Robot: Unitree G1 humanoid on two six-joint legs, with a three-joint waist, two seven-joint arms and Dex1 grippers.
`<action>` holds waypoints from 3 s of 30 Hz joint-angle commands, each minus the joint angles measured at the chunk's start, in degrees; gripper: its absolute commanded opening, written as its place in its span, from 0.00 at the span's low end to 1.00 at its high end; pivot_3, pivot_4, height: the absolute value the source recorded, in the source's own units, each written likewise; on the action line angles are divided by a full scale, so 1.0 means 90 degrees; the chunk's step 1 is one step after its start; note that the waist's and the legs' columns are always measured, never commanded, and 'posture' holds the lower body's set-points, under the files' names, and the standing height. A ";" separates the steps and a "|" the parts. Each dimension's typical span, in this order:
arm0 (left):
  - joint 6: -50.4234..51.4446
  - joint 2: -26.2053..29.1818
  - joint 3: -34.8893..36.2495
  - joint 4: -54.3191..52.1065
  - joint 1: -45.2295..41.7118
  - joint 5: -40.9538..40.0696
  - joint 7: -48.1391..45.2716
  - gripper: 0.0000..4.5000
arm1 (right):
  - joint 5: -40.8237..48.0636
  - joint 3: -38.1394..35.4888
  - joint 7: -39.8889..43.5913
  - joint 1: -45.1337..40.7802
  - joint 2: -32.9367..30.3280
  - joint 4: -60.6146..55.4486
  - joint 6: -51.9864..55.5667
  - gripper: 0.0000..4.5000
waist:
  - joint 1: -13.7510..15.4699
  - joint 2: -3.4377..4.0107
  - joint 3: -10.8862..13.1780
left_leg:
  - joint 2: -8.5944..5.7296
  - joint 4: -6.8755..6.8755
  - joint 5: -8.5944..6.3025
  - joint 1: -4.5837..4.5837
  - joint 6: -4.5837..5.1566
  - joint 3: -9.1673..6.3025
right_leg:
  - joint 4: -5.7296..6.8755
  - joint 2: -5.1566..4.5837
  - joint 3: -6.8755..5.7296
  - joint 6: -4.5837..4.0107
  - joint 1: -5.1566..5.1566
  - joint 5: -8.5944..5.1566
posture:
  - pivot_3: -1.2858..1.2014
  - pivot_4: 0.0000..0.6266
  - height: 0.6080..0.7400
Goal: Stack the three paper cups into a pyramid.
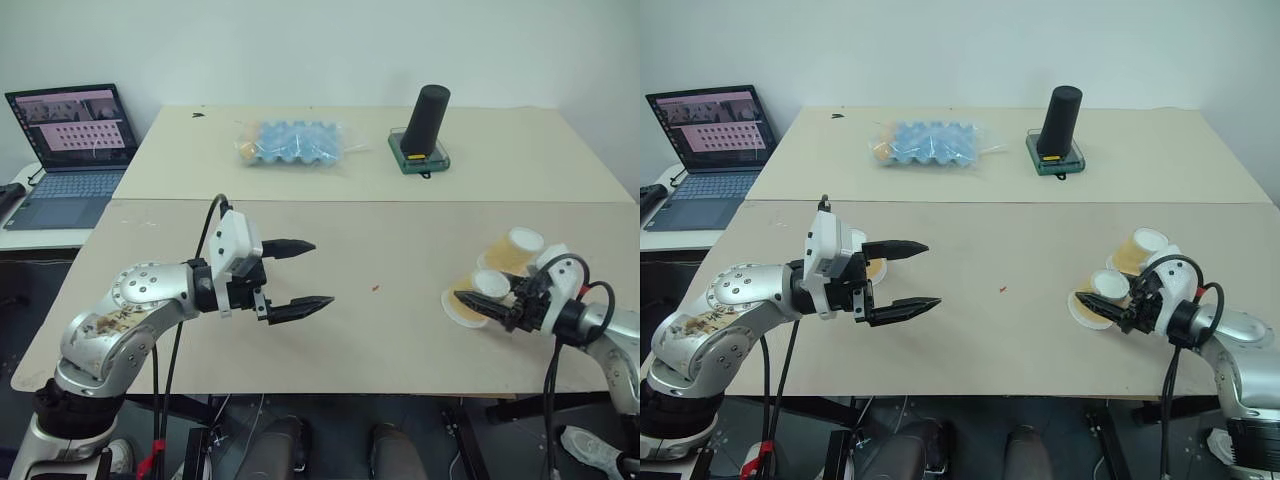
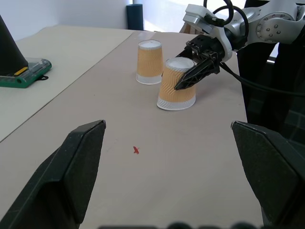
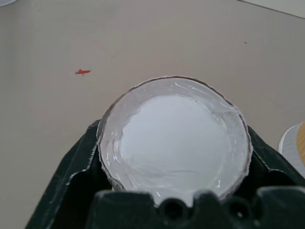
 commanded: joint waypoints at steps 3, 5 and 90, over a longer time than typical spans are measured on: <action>0.0003 0.0021 0.0154 -0.0203 -0.0097 -0.0059 0.0017 1.00 | 0.0043 -0.0073 -0.0069 -0.0137 0.0000 -0.0286 -0.0055 0.58 | -0.0001 0.0000 0.0000 | 0.0000 0.0000 0.0000 0.0000 0.0000 0.0000 | 0.0000 0.0000 0.0000 0.0000 0.0000 0.0000 | 0.52 0.24 0.90; 0.0013 0.0033 0.0156 -0.0209 -0.0086 -0.0065 0.0010 1.00 | 0.0074 -0.0041 -0.0118 -0.0227 0.0023 -0.0409 -0.0029 0.58 | -0.0002 0.0000 0.0000 | 0.0000 0.0000 0.0000 0.0000 0.0000 0.0000 | 0.0001 0.0000 0.0000 0.0000 0.0000 0.0000 | 0.52 0.24 0.90; 0.0197 0.0088 0.0431 -0.0655 0.0519 -0.0151 0.0407 1.00 | -0.0771 -0.0159 -0.0167 -0.0618 0.0300 -0.0975 0.0556 0.99 | -0.0056 -0.0028 0.0007 | 0.0017 -0.0014 0.0015 -0.0035 -0.0068 -0.0028 | 0.0033 0.0080 0.0047 -0.0058 -0.0091 0.0036 | 0.52 0.24 0.90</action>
